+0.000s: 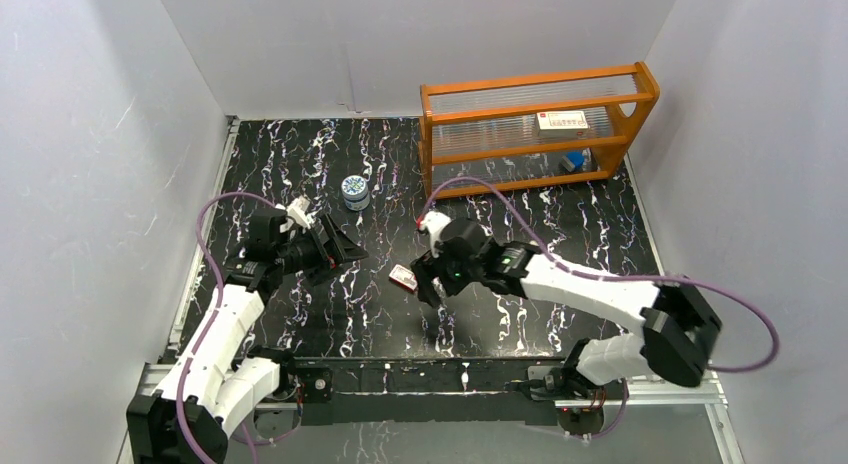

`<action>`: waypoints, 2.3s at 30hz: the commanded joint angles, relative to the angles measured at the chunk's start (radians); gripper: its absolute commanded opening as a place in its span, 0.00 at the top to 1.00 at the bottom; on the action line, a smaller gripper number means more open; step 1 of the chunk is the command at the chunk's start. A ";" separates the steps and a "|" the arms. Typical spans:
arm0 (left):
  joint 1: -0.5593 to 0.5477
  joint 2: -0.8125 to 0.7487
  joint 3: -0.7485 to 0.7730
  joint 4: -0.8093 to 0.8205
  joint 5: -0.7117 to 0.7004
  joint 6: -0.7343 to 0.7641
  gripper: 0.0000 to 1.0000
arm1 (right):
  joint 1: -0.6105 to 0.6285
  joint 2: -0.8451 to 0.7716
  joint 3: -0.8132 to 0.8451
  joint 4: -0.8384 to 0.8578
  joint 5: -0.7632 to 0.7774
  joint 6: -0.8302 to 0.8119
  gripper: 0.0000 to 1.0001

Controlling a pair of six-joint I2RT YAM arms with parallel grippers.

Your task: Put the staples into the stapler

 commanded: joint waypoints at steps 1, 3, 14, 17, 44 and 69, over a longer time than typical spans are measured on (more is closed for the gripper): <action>0.007 0.043 -0.016 0.002 -0.024 -0.010 0.15 | 0.068 0.126 0.114 0.039 0.175 -0.086 0.09; 0.007 0.064 -0.026 0.019 -0.029 -0.022 0.16 | 0.076 0.191 0.155 0.047 0.194 -0.106 0.09; 0.007 0.038 -0.072 0.080 -0.117 -0.036 0.17 | 0.078 0.513 0.375 0.007 0.163 -0.210 0.18; 0.007 0.005 -0.084 0.066 -0.204 -0.063 0.19 | 0.079 0.552 0.403 -0.001 0.156 -0.226 0.19; 0.007 -0.007 -0.173 0.076 -0.146 -0.175 0.32 | 0.073 0.555 0.358 0.031 0.001 -0.453 0.55; -0.066 0.236 -0.438 0.798 0.272 -0.439 0.62 | 0.069 0.408 0.212 0.200 -0.296 -0.489 0.56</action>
